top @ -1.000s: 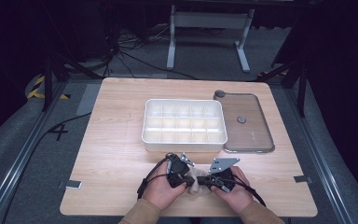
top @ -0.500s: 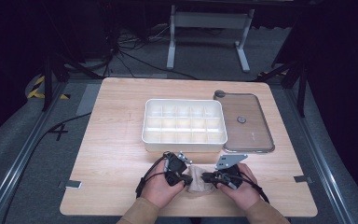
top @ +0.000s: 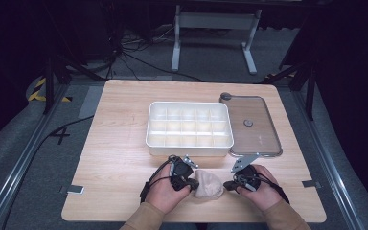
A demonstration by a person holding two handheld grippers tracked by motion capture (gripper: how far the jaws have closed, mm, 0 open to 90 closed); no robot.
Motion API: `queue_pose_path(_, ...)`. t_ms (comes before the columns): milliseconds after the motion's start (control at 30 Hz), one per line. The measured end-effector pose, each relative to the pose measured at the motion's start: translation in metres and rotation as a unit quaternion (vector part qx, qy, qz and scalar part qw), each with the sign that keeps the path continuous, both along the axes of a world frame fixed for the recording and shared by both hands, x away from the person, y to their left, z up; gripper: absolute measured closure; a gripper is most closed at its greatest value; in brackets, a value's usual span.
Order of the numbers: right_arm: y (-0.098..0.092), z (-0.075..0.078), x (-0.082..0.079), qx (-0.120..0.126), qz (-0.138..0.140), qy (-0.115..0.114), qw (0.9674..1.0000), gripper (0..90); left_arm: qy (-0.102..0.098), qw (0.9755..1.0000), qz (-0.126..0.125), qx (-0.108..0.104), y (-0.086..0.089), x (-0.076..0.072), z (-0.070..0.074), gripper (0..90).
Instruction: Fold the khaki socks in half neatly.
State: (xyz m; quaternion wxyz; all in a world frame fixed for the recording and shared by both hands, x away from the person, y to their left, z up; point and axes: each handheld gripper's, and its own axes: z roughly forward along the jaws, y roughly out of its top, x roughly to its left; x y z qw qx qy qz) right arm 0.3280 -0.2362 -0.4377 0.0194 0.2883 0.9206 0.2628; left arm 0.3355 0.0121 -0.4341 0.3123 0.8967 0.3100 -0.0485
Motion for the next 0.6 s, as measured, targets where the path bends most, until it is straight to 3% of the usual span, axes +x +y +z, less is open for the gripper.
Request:
queue_pose_path(167, 0.007, -0.004, -0.002, -0.005, 0.006, 0.002, 1.0, 90.0, -0.003, 1.0, -0.003, -0.003, -0.001, -0.001, 0.001, 80.5)
queue_pose_path(333, 0.015, -0.007, -0.004, 0.006, 0.008, -0.01, 0.9999, 90.0, 0.001, 1.0, -0.006, -0.004, -0.002, -0.002, 0.002, 79.5)
queue_pose_path(600, 0.023, -0.009, -0.007, 0.017, 0.012, -0.015, 0.9997, 89.9, -0.008, 0.9998, -0.009, -0.013, -0.009, -0.006, 0.006, 77.7)
